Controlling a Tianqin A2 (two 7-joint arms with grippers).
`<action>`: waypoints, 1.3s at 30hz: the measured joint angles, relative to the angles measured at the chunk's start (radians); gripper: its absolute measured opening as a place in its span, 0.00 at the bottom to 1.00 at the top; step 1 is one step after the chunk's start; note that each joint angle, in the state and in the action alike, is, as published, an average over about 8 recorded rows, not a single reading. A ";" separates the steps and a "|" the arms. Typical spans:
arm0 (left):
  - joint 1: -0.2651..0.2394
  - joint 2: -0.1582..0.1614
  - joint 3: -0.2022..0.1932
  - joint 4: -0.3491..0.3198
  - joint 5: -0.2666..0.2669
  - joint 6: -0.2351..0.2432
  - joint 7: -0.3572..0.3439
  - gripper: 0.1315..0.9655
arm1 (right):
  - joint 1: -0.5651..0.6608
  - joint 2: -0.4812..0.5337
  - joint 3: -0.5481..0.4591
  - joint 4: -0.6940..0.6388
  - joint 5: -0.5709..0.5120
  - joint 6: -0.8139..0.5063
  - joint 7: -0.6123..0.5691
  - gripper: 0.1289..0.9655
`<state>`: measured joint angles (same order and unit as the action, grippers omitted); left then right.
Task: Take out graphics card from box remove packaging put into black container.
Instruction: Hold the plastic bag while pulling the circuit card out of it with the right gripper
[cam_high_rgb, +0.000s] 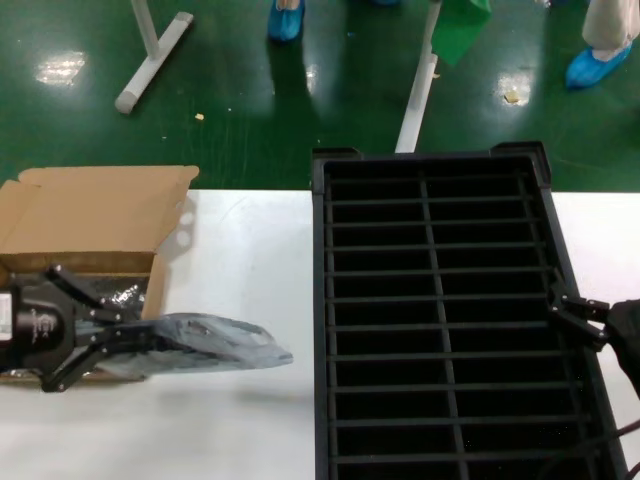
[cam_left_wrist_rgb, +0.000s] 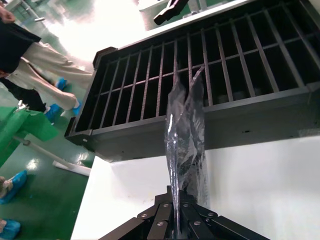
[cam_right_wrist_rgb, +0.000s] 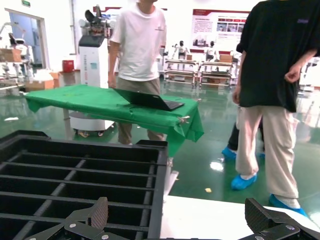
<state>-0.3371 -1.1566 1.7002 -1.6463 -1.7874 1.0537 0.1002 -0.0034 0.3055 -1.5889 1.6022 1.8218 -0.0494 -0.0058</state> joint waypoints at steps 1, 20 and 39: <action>-0.022 0.005 0.014 -0.002 0.015 0.006 -0.009 0.01 | -0.002 0.000 0.007 0.002 0.007 -0.014 -0.003 1.00; -0.302 0.070 0.148 -0.031 0.191 0.120 -0.148 0.01 | -0.019 0.162 0.068 -0.031 0.267 -0.694 -0.122 0.87; -0.326 0.049 0.151 -0.116 0.192 0.172 -0.231 0.01 | 0.165 0.170 -0.117 -0.193 0.287 -1.005 -0.222 0.49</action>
<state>-0.6629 -1.1073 1.8512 -1.7618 -1.5957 1.2255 -0.1308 0.1613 0.4755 -1.7058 1.4093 2.1092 -1.0542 -0.2281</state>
